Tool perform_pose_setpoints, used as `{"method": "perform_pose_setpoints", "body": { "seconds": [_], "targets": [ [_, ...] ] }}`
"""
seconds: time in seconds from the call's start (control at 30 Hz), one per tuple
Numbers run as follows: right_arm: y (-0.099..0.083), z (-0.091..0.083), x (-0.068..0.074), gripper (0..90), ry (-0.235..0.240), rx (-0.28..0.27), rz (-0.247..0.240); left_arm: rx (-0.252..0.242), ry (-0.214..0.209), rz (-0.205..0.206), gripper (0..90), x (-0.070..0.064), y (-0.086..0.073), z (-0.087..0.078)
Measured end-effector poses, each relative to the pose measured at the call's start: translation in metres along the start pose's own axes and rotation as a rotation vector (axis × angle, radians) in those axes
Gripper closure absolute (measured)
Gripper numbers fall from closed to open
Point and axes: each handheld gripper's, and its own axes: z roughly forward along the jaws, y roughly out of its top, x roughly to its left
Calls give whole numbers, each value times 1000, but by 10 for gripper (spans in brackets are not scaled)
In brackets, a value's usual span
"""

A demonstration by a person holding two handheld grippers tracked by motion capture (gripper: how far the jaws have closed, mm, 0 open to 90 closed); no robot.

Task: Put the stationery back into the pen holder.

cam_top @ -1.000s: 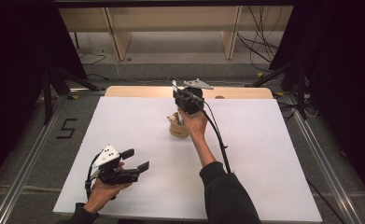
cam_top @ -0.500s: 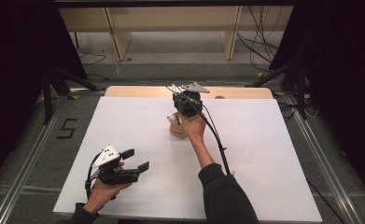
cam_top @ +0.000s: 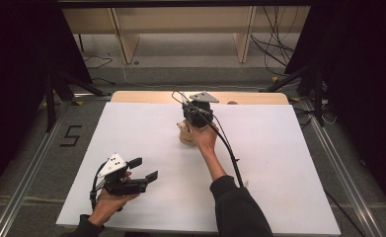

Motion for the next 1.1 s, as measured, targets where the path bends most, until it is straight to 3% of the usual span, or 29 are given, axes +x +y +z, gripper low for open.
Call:
{"method": "perform_pose_setpoints", "body": {
  "seconds": [0.67, 1.1],
  "targets": [
    [-10, -3, -3, 787, -7, 13, -64, 2, 0, 4, 170, -1, 0, 0],
    [-14, 1, -2, 785, -4, 31, -66, 3, 0, 5, 170, -1, 0, 0]
  ]
}}
